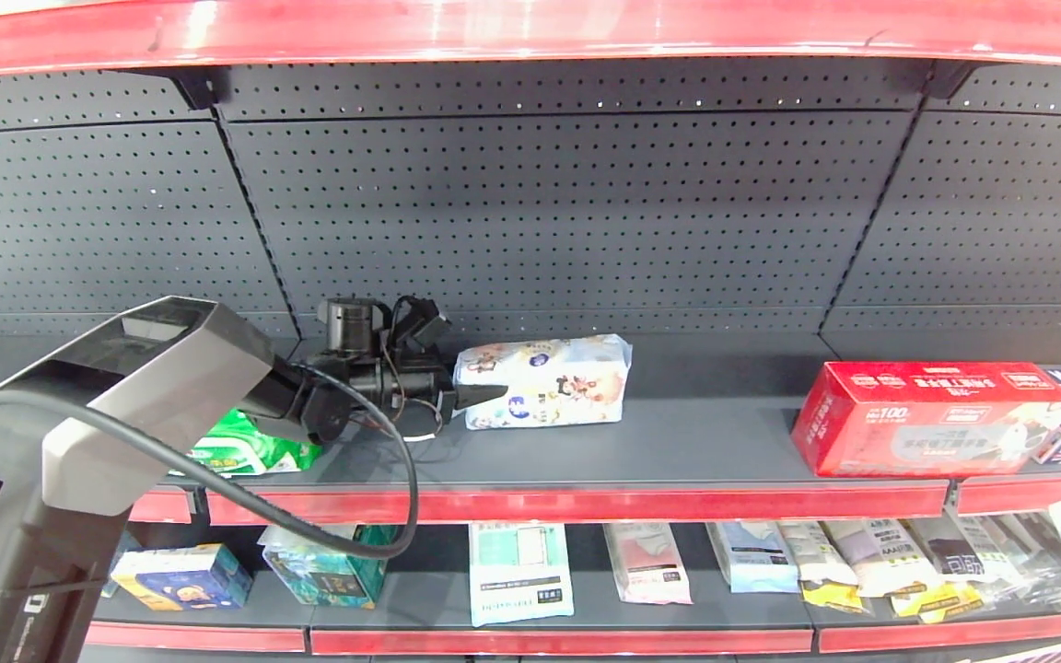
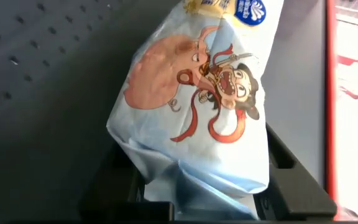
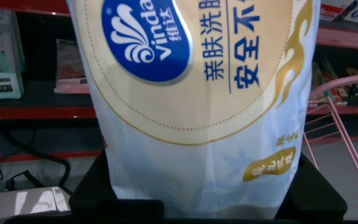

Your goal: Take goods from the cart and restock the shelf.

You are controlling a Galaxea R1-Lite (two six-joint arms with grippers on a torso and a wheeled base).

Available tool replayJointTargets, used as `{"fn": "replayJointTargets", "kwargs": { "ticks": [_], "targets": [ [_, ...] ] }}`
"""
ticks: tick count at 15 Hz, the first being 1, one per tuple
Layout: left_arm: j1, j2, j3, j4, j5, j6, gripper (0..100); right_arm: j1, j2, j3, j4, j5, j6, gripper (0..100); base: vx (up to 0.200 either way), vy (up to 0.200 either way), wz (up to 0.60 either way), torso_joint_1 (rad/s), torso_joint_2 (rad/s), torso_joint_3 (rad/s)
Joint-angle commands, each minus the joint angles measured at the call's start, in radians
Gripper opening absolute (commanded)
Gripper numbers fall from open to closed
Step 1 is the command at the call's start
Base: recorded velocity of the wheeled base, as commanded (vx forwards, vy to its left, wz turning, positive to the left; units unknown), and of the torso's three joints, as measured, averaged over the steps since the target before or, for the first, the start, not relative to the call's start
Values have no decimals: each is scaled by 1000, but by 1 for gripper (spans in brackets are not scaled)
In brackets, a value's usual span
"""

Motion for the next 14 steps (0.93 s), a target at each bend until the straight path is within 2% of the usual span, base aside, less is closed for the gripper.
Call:
{"fn": "replayJointTargets", "kwargs": {
  "ticks": [1, 5, 7, 14],
  "targets": [
    [0, -52, 62, 4, -8, -3, 0, 0, 2, 2, -1, 0, -1, 0, 0, 0, 0, 0, 0, 0],
    [11, -93, 122, -3, -17, -4, 0, 1, 3, 0, -1, 0, -1, 0, 0, 0, 0, 0, 0, 0],
    [17, -96, 149, -48, -47, -4, 0, 0, 3, 0, -1, 0, -1, 0, 0, 0, 0, 0, 0, 0],
    [17, -167, 300, -121, -64, 0, 0, 0, 6, 0, -1, 1, -1, 0, 0, 0, 0, 0, 0, 0]
  ]
}}
